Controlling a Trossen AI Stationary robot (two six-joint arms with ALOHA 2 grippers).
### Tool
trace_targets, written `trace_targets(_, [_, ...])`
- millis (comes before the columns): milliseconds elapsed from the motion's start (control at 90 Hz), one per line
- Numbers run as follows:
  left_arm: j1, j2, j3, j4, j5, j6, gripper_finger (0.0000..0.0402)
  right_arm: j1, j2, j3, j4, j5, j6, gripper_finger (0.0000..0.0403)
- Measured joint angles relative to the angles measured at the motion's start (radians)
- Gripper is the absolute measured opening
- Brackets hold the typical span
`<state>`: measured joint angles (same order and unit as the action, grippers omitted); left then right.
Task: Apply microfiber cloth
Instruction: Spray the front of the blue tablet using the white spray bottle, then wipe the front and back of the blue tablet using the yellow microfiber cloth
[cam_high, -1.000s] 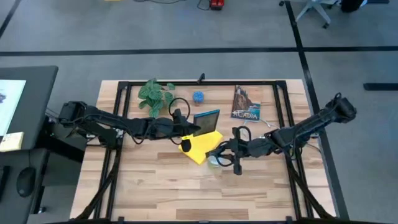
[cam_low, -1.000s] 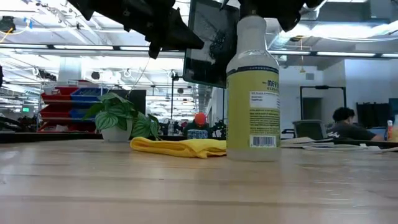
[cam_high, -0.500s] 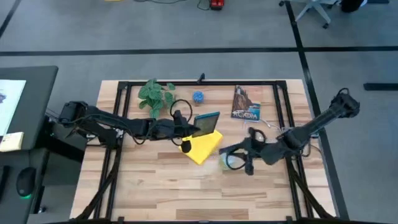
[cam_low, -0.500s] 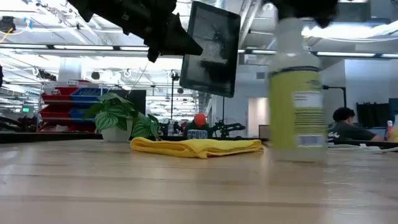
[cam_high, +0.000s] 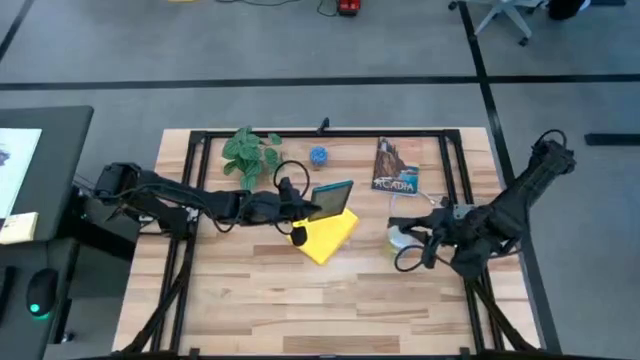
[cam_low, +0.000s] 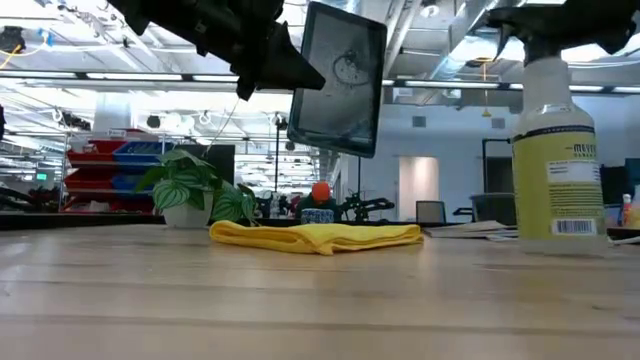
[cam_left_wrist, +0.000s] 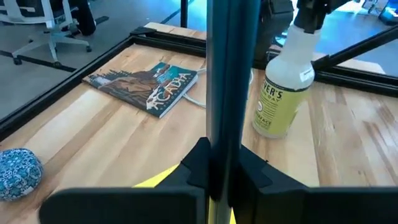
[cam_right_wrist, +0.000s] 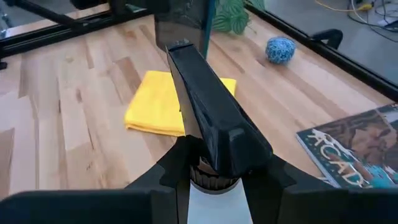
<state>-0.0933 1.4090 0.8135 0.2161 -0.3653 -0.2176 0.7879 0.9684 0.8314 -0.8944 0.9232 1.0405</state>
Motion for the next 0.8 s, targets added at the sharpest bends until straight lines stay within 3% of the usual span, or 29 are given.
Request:
trace_targets(333, [0.0, 0.0, 0.0, -0.002, 0.022, 0.015, 0.0011, 0.024, -0.002, 0.042, -0.031, -0.07, -0.078, 0.0243])
trace_targets(622, [0.0, 0.0, 0.001, -0.038, 0.048, 0.026, 0.0011, 0.01, -0.001, 0.223, -0.096, -0.058, -0.27, 0.0256])
trace_targets(800, [0.011, 0.0, 0.1, -0.353, 0.06, 0.027, 0.0011, -0.045, 0.0, 0.347, 0.007, 0.027, -0.512, 0.0252])
